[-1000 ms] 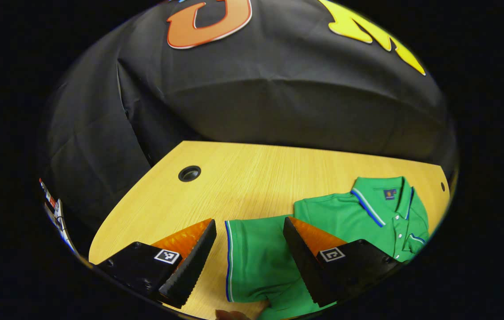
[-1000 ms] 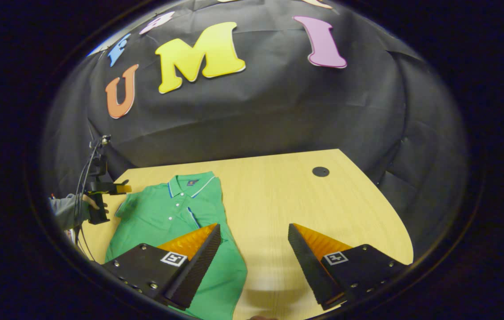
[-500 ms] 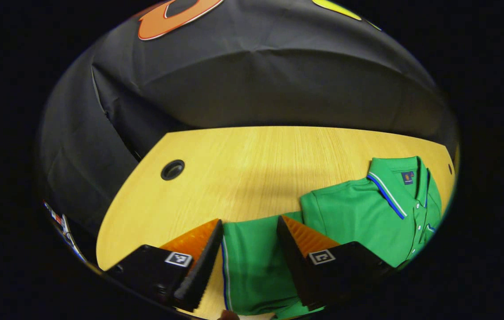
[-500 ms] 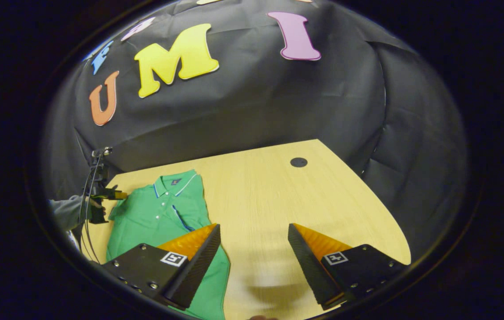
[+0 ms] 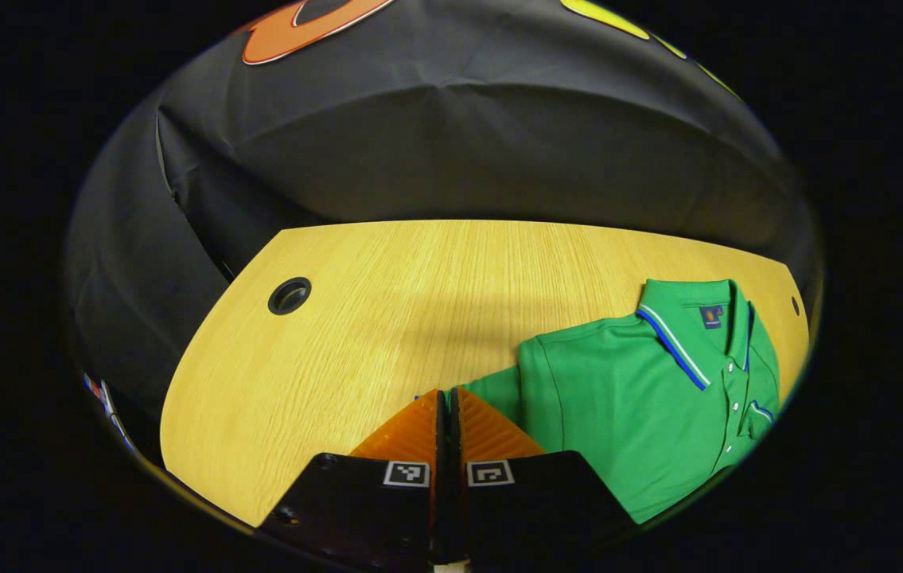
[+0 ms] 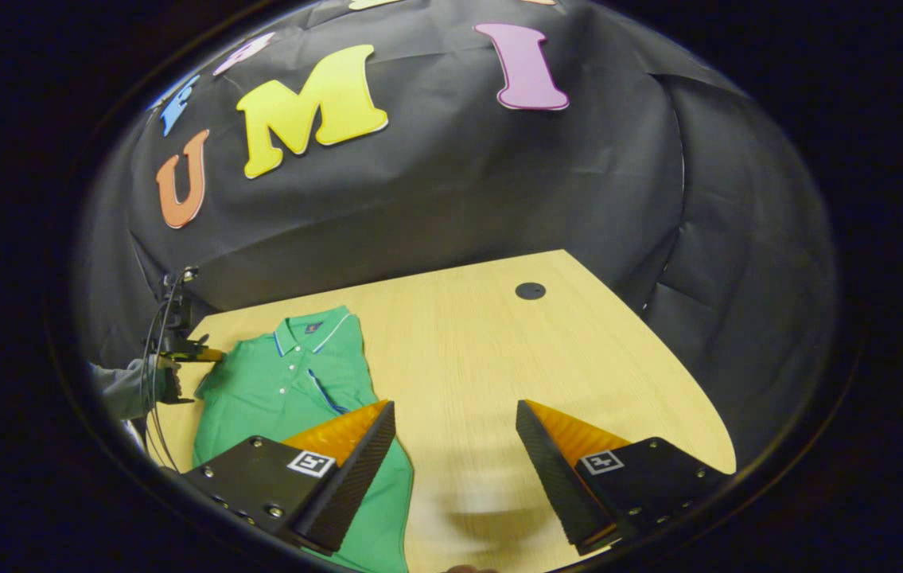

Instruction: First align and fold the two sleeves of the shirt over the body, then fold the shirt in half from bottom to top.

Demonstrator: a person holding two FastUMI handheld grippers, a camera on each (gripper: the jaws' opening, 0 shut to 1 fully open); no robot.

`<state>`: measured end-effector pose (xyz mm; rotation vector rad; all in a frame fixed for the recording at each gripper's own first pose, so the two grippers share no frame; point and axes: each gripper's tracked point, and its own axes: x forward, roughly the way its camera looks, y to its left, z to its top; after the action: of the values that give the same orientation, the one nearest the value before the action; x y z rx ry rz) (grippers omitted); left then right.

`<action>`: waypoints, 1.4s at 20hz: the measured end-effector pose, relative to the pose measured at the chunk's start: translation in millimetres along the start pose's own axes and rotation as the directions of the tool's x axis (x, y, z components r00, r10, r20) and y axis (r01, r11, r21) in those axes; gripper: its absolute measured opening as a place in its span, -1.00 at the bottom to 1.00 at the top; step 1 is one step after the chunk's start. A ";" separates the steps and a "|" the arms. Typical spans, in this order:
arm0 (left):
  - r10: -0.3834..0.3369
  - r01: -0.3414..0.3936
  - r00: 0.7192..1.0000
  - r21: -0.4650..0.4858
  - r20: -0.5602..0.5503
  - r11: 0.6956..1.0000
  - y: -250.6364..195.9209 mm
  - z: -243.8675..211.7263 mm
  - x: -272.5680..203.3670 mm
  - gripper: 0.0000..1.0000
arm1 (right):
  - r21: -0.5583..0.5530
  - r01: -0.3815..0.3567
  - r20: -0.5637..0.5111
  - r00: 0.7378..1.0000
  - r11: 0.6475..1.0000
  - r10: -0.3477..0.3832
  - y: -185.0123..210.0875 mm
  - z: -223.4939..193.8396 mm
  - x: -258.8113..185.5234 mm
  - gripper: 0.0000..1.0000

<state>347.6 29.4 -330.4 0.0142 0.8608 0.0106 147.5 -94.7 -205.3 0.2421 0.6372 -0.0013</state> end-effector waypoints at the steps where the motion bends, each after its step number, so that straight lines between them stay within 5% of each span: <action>1: -0.013 0.014 1.000 -0.026 0.027 1.000 -2.3 6.1 -4.0 -0.94 | 0.007 0.003 0.001 1.000 1.000 -0.003 -0.8 -0.1 -0.1 0.91; 11: -0.171 0.157 0.977 0.111 0.130 0.981 -66.9 30.6 -52.4 -0.94 | 0.008 -0.015 -0.005 1.000 1.000 0.016 15.2 -3.6 2.9 0.91; 16: -0.225 0.192 0.967 0.232 0.122 0.953 -104.2 16.9 -71.6 -0.94 | 0.000 -0.028 -0.005 1.000 1.000 0.028 19.8 -5.1 0.6 0.91; 28: -0.303 0.267 0.950 0.308 0.076 0.913 -151.9 -13.1 -92.3 -0.94 | 0.019 -0.037 -0.005 0.999 0.999 0.037 20.6 -10.4 -3.2 0.91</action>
<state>278.0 -123.7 -271.6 0.1675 0.7284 -0.3921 140.3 -72.6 -206.9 0.2719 0.6382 0.0286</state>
